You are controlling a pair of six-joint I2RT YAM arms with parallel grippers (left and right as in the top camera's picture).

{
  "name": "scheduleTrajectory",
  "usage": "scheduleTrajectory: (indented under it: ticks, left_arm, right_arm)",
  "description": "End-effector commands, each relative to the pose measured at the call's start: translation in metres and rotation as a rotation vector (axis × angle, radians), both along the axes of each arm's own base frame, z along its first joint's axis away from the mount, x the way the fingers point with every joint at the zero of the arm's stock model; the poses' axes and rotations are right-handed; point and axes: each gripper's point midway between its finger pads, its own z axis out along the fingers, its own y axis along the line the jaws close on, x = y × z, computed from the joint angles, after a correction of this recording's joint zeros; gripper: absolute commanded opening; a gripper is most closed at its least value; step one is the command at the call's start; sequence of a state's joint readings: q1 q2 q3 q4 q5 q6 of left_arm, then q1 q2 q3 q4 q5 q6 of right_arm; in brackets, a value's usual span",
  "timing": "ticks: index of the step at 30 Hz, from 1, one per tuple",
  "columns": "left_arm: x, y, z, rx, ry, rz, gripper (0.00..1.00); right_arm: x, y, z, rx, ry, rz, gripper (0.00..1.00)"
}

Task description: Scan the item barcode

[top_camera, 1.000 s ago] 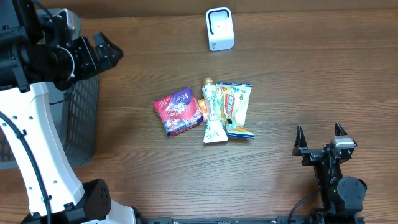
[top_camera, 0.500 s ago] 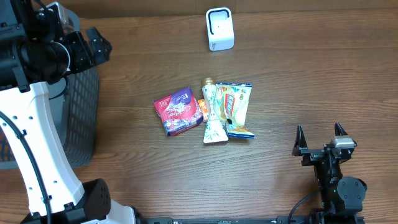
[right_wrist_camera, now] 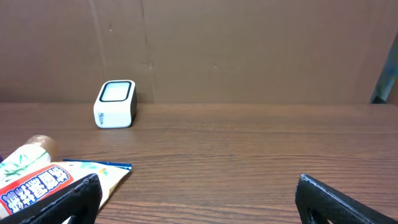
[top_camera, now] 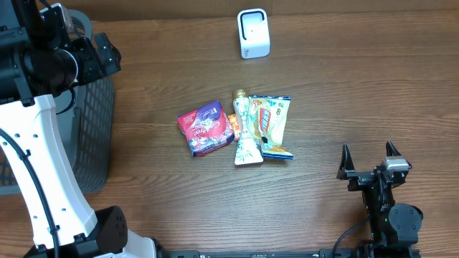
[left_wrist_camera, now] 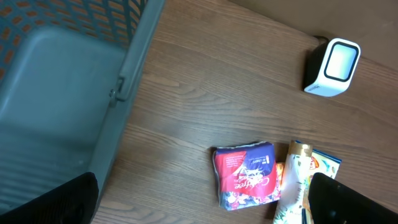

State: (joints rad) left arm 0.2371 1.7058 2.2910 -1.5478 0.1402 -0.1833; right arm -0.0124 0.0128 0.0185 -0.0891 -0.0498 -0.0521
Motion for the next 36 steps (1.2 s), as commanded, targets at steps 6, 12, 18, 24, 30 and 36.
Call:
scheduleTrajectory:
  ticks: [6, 12, 18, 24, 30, 36]
  left_arm:
    - [0.000, 0.001, 0.006, 0.018, -0.019, 0.000, 1.00]
    - [0.000, 0.001, 0.006, 0.018, -0.019, 0.000, 1.00]
    - [0.000, 0.001, 0.006, 0.018, -0.019, 0.000, 1.00]
    - [0.000, 0.001, 0.006, 0.018, -0.019, 0.000, 1.00]
    - [0.000, 0.001, 0.006, 0.018, -0.019, 0.000, 1.00]
    - [0.000, 0.001, 0.006, 0.018, -0.019, 0.000, 1.00]
  right_arm:
    - [-0.040, 0.101, 0.012, -0.001, -0.063, 0.644, 1.00]
    - [-0.076, 0.132, 0.035, -0.067, -0.192, 0.907, 1.00]
    - [-0.094, 0.125, 0.106, -0.048, -0.477, 0.861, 1.00]
    - [-0.095, 0.103, 0.174, 0.016, -0.556, 0.695, 1.00]
    - [-0.065, 0.102, 0.196, 0.043, -0.274, 0.665, 1.00]
    - [-0.016, 0.122, 0.185, 0.218, 0.200, 0.801, 1.00]
